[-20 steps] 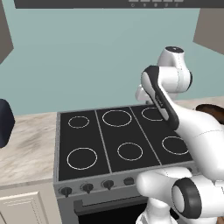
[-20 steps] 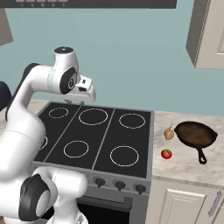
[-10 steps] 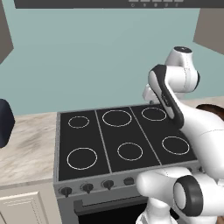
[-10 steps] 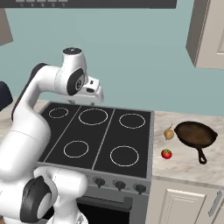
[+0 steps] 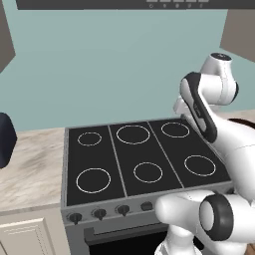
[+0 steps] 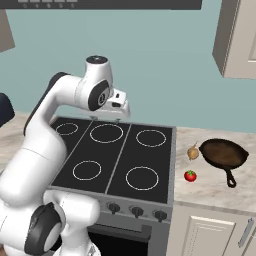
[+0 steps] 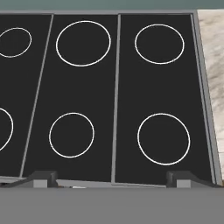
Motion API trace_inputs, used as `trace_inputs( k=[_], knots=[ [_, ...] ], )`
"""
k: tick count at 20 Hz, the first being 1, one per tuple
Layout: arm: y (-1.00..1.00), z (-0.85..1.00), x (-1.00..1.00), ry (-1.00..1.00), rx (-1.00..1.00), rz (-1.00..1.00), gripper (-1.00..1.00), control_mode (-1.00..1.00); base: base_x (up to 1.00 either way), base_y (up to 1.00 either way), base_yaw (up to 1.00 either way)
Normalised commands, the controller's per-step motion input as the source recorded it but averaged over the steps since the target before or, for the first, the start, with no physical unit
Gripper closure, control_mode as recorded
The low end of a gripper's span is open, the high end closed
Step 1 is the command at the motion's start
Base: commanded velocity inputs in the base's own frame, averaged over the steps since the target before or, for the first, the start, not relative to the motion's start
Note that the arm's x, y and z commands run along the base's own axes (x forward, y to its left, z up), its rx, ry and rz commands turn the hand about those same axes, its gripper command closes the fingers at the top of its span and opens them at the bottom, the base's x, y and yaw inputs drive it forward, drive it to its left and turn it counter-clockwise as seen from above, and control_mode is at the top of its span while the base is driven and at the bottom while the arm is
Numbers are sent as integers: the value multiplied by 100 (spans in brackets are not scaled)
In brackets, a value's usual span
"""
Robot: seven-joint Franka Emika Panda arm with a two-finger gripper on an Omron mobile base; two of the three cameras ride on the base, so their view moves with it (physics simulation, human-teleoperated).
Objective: Place the pan on the front right burner on the stove. Then place the tomato and the onion in the pan and turn on the front right burner.
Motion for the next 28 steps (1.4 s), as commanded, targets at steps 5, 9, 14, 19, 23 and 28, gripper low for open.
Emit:
trace_inputs(
  k=[5,9,14,19,23,28],
  knots=[
    [-37,-1,5,2,0,0,-100,-100,0,0,0],
    [-38,-2,6,4,0,0,-100,-100,0,0,0],
    [-38,-7,5,5,0,0,-100,-100,0,0,0],
    [-41,-10,6,6,0,-1,-100,-100,0,0,0],
    [-43,-11,8,6,0,-2,-100,-100,0,0,0],
    [-41,-12,2,4,0,-2,-100,-100,0,0,0]
  ],
)
